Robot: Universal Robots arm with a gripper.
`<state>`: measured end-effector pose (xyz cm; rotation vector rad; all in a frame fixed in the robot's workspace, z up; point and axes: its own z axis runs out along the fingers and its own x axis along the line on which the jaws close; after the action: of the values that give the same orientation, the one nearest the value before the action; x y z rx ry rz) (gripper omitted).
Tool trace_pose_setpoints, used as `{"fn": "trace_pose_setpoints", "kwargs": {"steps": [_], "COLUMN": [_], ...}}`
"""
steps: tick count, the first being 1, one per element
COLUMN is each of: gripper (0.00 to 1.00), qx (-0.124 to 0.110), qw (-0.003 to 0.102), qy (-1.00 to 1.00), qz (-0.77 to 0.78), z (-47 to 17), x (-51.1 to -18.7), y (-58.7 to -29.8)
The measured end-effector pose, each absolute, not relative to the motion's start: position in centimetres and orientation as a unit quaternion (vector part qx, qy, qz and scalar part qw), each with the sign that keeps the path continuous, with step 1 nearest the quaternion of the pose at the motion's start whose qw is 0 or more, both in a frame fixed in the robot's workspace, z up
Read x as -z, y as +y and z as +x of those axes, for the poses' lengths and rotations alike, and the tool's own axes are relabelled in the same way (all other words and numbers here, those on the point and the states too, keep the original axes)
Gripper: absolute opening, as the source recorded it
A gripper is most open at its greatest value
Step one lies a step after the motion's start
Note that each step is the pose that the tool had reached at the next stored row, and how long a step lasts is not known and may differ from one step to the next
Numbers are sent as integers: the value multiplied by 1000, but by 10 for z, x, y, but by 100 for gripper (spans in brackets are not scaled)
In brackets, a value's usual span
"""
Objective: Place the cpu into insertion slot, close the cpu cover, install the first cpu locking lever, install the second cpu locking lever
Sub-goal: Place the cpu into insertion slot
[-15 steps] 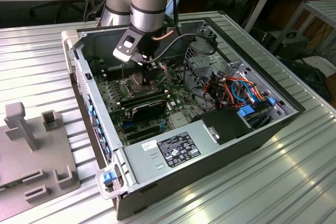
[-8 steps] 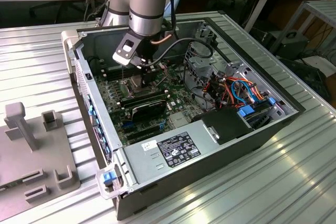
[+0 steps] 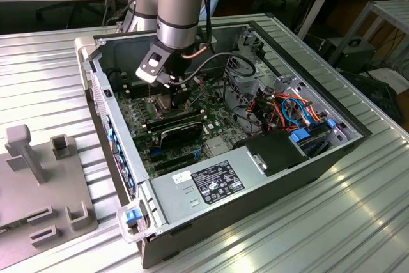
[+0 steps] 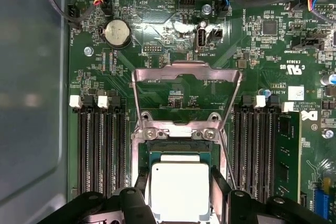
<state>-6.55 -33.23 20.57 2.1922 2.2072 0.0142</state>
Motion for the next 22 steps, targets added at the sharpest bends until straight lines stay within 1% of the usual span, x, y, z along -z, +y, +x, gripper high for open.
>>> {"fn": "trace_pose_setpoints", "kwargs": {"steps": [22], "gripper": [55], "qx": [-5], "qw": [14], "qy": [708], "qz": [706], "z": [-64], "x": [-199], "y": [-333]}}
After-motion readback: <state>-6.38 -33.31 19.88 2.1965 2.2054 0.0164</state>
